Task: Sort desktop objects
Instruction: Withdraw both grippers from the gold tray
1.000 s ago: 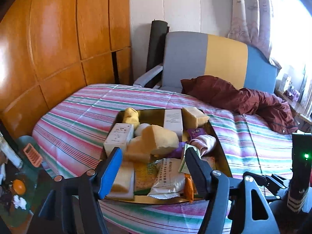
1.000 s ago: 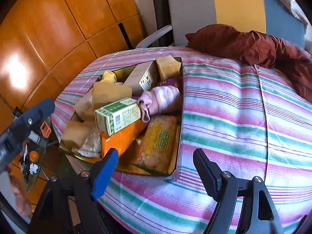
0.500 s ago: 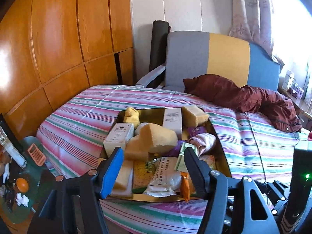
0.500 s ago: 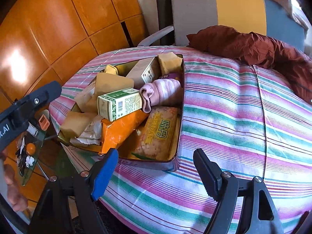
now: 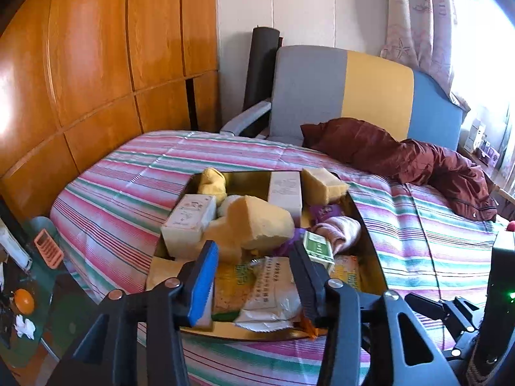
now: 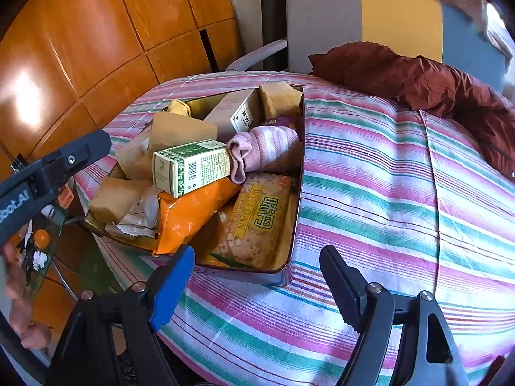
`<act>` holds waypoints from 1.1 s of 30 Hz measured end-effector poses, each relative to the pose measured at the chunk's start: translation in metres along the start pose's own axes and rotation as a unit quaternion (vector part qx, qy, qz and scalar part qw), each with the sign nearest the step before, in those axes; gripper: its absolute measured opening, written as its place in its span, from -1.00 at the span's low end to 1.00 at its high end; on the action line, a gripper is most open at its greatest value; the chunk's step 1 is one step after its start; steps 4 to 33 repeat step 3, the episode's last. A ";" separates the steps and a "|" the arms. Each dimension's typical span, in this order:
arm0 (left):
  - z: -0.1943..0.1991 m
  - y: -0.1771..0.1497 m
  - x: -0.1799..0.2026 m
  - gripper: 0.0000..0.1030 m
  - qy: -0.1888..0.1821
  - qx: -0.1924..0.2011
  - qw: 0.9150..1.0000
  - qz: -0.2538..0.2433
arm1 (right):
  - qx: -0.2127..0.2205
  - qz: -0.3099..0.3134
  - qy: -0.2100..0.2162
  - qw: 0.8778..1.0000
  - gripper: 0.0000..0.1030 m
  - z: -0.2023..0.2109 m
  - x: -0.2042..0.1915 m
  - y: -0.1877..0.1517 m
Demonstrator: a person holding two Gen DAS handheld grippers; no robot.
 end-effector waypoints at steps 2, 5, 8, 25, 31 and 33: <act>0.000 0.000 -0.003 -0.10 -0.001 0.000 1.000 0.005 | 0.001 -0.002 -0.002 1.000 0.56 -0.001 0.001 0.001; -0.001 0.001 -0.004 -0.10 -0.003 -0.001 1.000 0.004 | 0.004 -0.004 -0.004 1.000 0.56 -0.001 0.002 0.002; -0.001 0.001 -0.004 -0.10 -0.003 -0.001 1.000 0.004 | 0.004 -0.004 -0.004 1.000 0.56 -0.001 0.002 0.002; -0.001 0.001 -0.004 -0.10 -0.003 -0.001 1.000 0.004 | 0.004 -0.004 -0.004 1.000 0.56 -0.001 0.002 0.002; -0.001 0.001 -0.004 -0.10 -0.003 -0.001 1.000 0.004 | 0.004 -0.004 -0.004 1.000 0.56 -0.001 0.002 0.002; -0.001 0.001 -0.004 -0.10 -0.003 -0.001 1.000 0.004 | 0.004 -0.004 -0.004 1.000 0.56 -0.001 0.002 0.002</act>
Point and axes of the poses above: each gripper's, at about its wrist camera, not at the fingertips, and z roughly against the way its jaws point, x to its right, y to its top, the point moved 4 cm from there along -z, roughly the way its jaws point, and after that the axes turned 14 degrees about -y, right-handed, at the moved point
